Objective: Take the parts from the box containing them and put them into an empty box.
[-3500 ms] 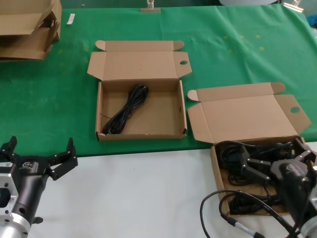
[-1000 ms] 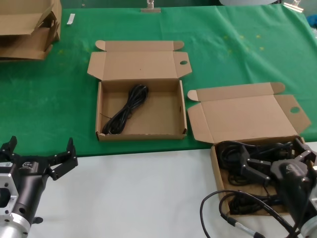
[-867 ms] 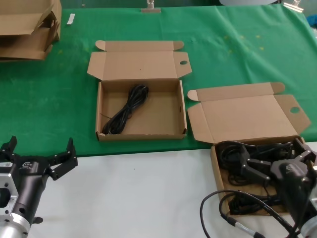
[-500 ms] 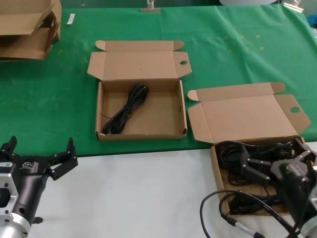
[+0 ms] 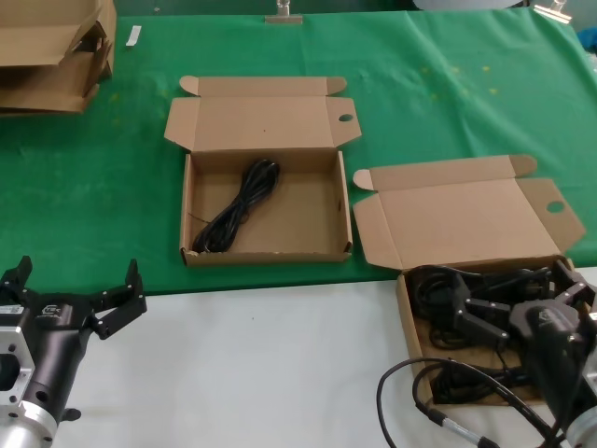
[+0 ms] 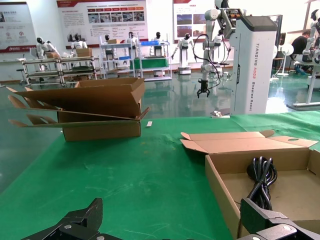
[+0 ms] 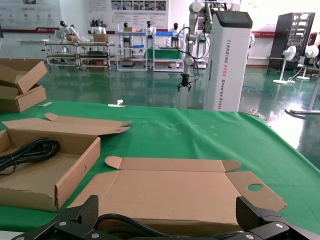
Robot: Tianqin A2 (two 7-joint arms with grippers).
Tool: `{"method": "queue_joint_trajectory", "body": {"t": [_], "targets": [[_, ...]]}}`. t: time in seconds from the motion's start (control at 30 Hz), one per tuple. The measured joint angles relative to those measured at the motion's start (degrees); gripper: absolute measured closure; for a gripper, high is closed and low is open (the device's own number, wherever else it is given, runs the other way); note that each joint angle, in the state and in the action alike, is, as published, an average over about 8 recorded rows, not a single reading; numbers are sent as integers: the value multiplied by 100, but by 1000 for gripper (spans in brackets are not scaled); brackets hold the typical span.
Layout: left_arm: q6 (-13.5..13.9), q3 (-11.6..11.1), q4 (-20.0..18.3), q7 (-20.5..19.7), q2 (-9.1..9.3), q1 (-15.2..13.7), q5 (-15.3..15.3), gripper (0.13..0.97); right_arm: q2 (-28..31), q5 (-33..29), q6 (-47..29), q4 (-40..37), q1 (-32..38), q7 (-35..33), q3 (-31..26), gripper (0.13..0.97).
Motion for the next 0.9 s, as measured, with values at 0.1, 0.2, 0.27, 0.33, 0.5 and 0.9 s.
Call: {"method": "queue_joint_trajectory", "body": {"t": [0.1,0.2,0.27,0.33,0.5,0.9], "targets": [[0,0,0,0,0,0,0,132,0,0,0,0,0,0,0,129],[0,0,0,0,0,0,0,132,0,0,0,0,0,0,0,129],[0,0,0,0,0,0,0,132,0,0,0,0,0,0,0,129],[0,0,0,0,0,0,0,132,0,0,0,0,0,0,0,129],[0,0,0,0,0,0,0,132,0,0,0,0,0,0,0,129],[0,0,0,0,0,0,0,132,0,0,0,0,0,0,0,129]]}}
